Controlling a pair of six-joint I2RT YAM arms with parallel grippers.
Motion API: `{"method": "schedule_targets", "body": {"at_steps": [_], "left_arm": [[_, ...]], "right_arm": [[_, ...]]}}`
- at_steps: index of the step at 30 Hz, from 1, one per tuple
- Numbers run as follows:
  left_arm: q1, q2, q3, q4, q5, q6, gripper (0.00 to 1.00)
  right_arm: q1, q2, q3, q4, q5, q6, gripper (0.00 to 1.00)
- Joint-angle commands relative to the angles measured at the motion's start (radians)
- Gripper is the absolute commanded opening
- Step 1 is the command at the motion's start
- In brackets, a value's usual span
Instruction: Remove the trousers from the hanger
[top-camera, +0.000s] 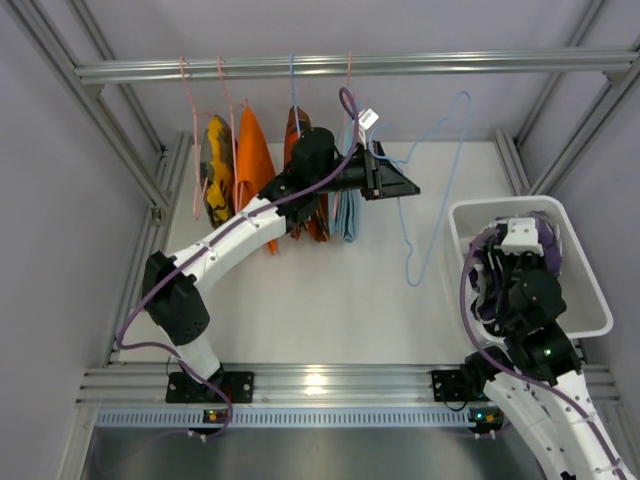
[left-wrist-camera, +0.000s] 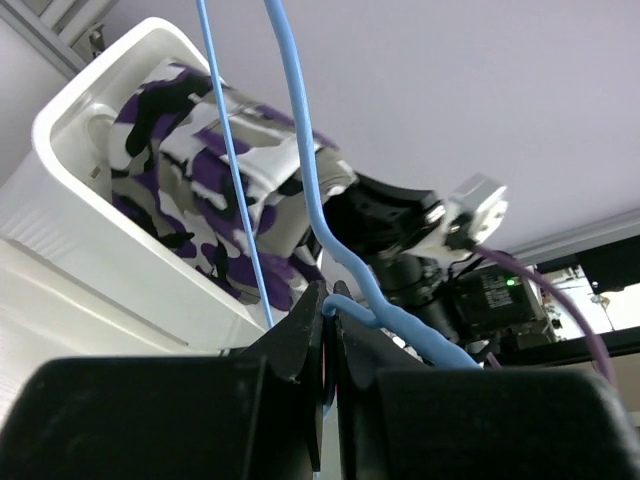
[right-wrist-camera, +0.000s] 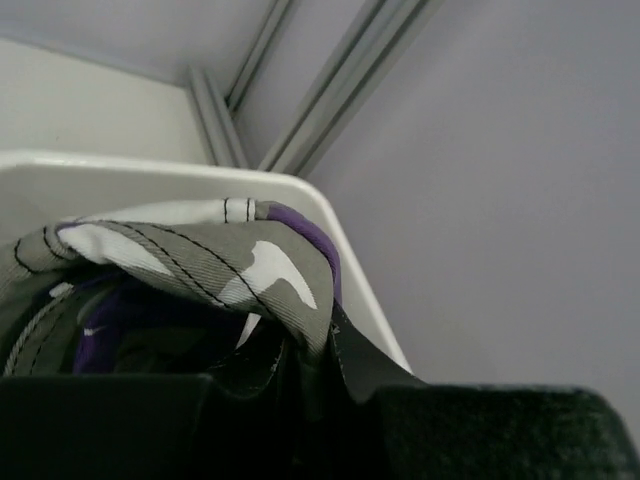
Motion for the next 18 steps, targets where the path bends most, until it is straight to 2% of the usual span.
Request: {"method": "schedule_targets", "body": {"at_steps": [1,4,5,7,9,10,11,14,16,17,18], "left_arm": [[0.004,-0.046,0.039,0.024,-0.005,0.015,0.00],[0.003,-0.038,0.050,-0.022,-0.021,0.057,0.00],[0.003,-0.035,0.055,-0.049,-0.040,0.080,0.00],[0.003,-0.026,0.067,-0.071,-0.057,0.097,0.00],[0.001,-0.013,0.085,-0.123,-0.089,0.124,0.00],[0.000,0.000,0.096,-0.138,-0.103,0.135,0.00],[-0.005,0.007,0.116,-0.152,-0.117,0.150,0.00],[-0.028,0.025,0.150,-0.183,-0.170,0.170,0.00],[-0.048,0.045,0.176,-0.239,-0.237,0.186,0.00],[-0.071,0.051,0.193,-0.269,-0.271,0.201,0.00],[-0.082,0.059,0.231,-0.293,-0.303,0.206,0.00]], "right_arm": [[-0.007,-0.017,-0.044,-0.027,-0.057,0.124,0.12],[-0.006,0.006,-0.006,-0.090,-0.149,0.219,0.39],[-0.006,0.012,0.016,-0.134,-0.196,0.237,0.59],[-0.007,0.035,0.103,-0.179,-0.227,0.265,0.78],[-0.007,0.052,0.181,-0.263,-0.291,0.274,0.87],[-0.007,0.058,0.276,-0.299,-0.316,0.279,0.97],[-0.007,0.061,0.325,-0.337,-0.344,0.280,0.99],[-0.007,0.069,0.508,-0.451,-0.460,0.307,0.98],[-0.013,0.057,0.597,-0.494,-0.638,0.343,0.97],[-0.015,0.055,0.609,-0.504,-0.784,0.360,0.96],[-0.013,0.060,0.619,-0.514,-0.868,0.385,0.94]]}}
